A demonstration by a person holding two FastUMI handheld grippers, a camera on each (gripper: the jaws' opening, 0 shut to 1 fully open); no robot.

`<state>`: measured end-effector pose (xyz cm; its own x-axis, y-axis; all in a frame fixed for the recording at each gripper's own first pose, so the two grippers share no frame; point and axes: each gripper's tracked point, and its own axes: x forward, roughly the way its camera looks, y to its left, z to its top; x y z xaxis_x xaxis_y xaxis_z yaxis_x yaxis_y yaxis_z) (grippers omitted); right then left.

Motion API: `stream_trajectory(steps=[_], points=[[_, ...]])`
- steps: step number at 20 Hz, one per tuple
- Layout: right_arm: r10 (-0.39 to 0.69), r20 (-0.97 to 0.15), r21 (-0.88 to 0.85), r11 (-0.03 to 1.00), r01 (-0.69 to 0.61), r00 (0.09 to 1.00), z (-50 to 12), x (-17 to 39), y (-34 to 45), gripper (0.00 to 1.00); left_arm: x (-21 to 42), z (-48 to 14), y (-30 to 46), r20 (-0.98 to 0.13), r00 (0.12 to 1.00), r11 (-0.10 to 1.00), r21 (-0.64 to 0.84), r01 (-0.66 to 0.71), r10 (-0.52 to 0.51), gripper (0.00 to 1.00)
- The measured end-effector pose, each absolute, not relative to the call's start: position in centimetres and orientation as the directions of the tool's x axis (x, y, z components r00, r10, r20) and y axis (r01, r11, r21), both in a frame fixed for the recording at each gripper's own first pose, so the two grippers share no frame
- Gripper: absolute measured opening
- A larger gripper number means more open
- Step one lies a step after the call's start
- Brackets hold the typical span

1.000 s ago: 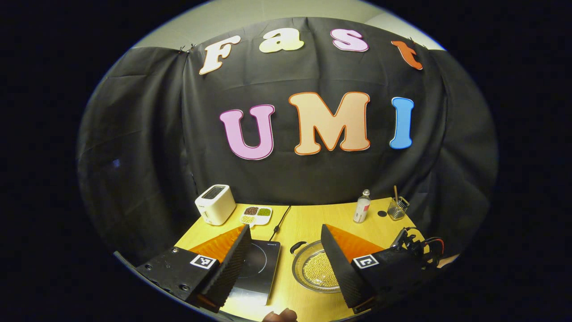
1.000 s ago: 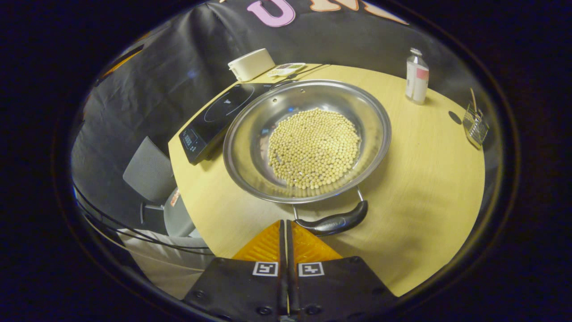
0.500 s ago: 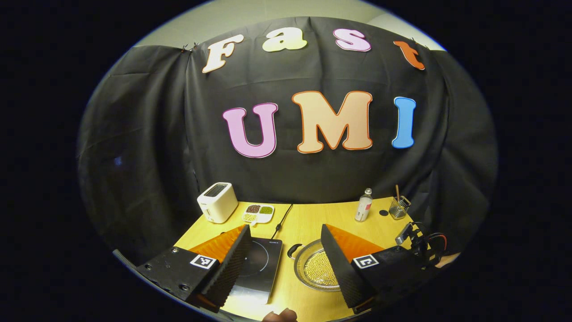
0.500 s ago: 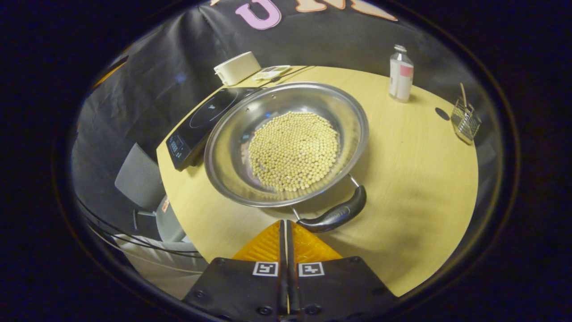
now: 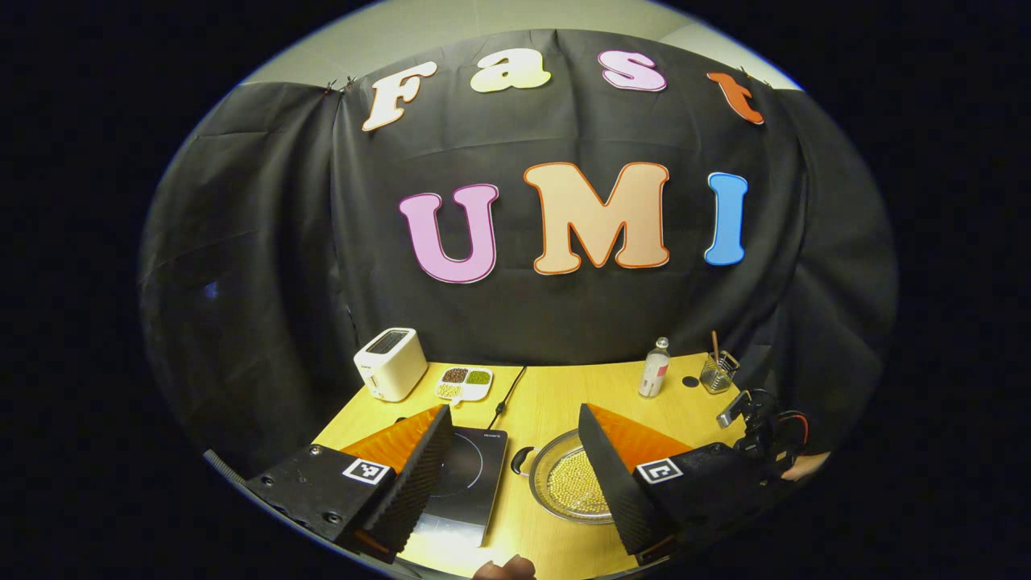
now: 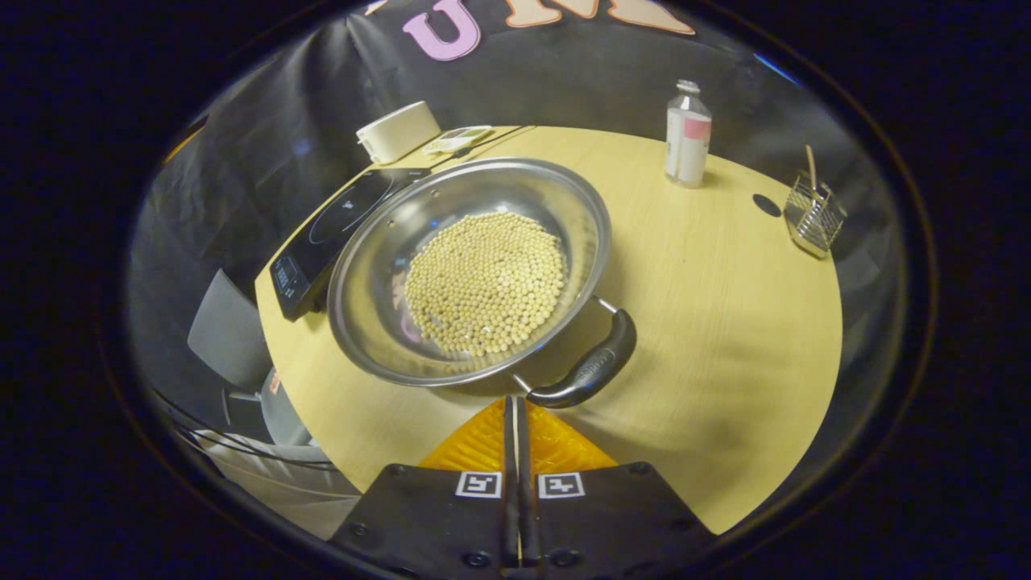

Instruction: First push the handle of the pot to place it horizontally, then grasp the pot with both hands and set it on the induction cooktop.

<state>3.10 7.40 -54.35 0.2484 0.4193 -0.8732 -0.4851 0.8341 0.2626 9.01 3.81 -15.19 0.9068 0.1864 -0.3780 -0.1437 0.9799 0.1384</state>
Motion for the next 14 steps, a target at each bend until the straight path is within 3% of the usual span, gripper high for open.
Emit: stream_trajectory(steps=[14], points=[[0.374,-0.869,0.254,0.899,-0.357,0.325,-54.5,6.8,5.5,0.0,8.7,-17.6,4.3,-0.416,0.89,0.981,0.132,-0.145,0.188,0.95]])
